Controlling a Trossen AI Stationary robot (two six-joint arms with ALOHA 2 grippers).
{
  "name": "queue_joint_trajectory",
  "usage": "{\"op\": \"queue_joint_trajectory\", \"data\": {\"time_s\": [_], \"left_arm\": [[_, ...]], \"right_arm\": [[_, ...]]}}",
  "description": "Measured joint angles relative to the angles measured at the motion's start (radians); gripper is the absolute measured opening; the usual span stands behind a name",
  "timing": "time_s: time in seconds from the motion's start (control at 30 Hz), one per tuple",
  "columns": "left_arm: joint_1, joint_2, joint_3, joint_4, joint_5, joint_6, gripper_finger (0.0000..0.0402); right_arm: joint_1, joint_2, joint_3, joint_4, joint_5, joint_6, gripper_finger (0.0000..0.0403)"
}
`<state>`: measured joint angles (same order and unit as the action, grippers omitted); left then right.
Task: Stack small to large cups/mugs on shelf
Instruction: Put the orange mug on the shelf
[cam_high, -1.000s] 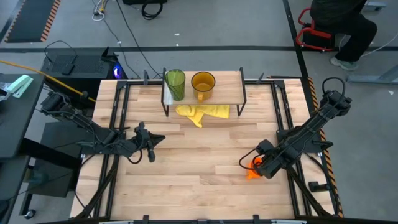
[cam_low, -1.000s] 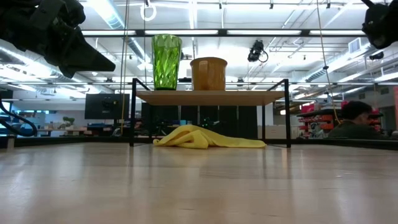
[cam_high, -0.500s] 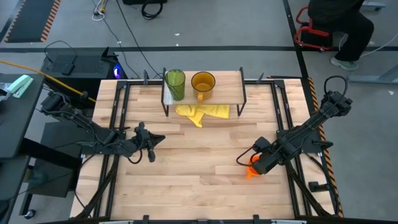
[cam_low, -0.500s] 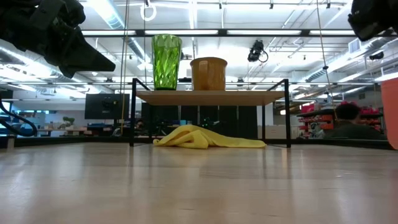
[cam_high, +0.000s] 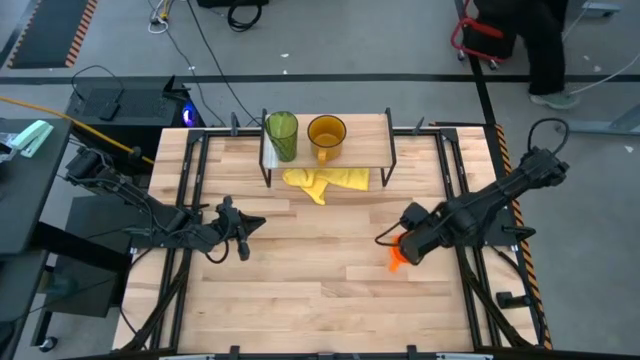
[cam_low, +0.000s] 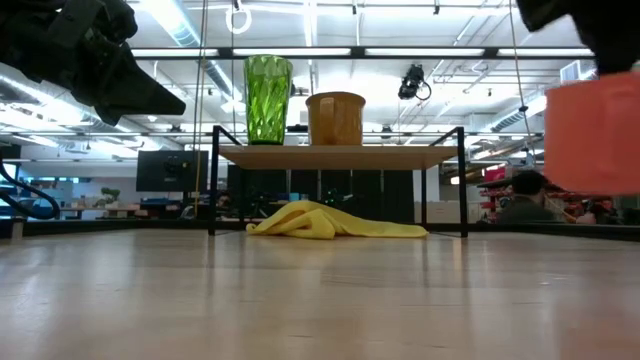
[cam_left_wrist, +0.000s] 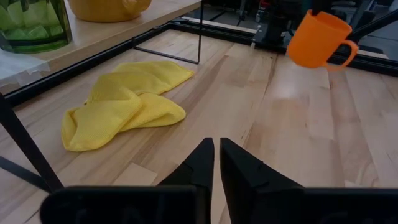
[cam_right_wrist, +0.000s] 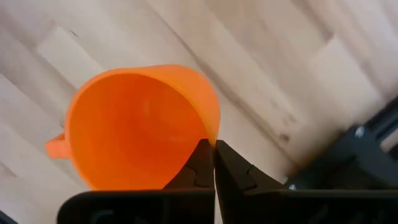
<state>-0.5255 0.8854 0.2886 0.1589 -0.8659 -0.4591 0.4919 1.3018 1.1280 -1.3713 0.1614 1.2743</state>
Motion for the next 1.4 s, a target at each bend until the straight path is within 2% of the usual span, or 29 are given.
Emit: {"op": "queue_joint_trajectory", "data": {"time_s": [0.23, 0.63, 0.93, 1.17, 1.4], "left_arm": [[0.000, 0.000, 0.000, 0.000, 0.000, 0.000, 0.0024], [0.000, 0.000, 0.000, -0.005, 0.000, 0.000, 0.0036], [0.053, 0.000, 0.000, 0.012, -0.001, 0.068, 0.0024], [0.147, 0.000, 0.001, 0.090, -0.001, 0.195, 0.0031], [0.195, 0.000, 0.001, 0.089, -0.001, 0.217, 0.0034]], "right_arm": [[-0.152, 0.000, 0.138, -0.064, 0.059, -0.222, 0.0000], [-0.553, 0.000, 0.398, -0.080, 0.077, -0.631, 0.0000], [-0.817, 0.014, 0.513, -0.088, -0.020, -0.858, 0.0000], [-0.961, 0.135, 0.621, -0.088, -0.109, -1.026, 0.0000], [-1.022, 0.339, 0.869, -0.187, -0.137, -1.222, 0.0000]]}}
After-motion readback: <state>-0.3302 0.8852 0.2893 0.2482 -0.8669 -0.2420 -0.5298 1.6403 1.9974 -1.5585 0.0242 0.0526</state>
